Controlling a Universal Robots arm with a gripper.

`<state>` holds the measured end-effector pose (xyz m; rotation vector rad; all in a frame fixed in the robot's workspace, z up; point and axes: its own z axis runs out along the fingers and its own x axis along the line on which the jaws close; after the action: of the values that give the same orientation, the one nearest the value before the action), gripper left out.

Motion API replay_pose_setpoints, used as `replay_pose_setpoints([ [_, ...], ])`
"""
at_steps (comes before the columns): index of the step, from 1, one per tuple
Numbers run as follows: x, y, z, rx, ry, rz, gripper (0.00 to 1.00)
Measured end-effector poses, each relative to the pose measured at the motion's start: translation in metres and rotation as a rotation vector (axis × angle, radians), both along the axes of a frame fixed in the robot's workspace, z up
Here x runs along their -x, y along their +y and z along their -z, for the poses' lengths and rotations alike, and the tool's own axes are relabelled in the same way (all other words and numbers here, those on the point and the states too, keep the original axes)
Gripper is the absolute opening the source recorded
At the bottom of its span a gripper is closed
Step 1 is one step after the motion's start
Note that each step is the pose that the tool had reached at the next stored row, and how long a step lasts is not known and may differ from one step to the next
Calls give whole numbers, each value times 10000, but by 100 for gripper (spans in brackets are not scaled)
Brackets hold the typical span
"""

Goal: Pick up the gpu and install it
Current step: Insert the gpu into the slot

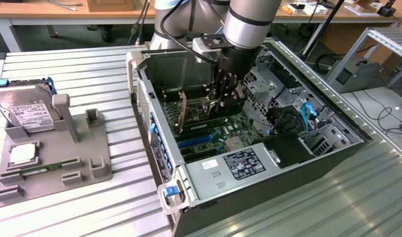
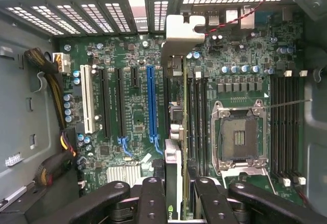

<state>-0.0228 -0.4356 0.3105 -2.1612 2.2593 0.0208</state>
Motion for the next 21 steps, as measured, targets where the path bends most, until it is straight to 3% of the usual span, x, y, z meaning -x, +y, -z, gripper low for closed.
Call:
replay_pose_setpoints([
  [21, 2, -7, 126, 0, 0, 0, 27],
])
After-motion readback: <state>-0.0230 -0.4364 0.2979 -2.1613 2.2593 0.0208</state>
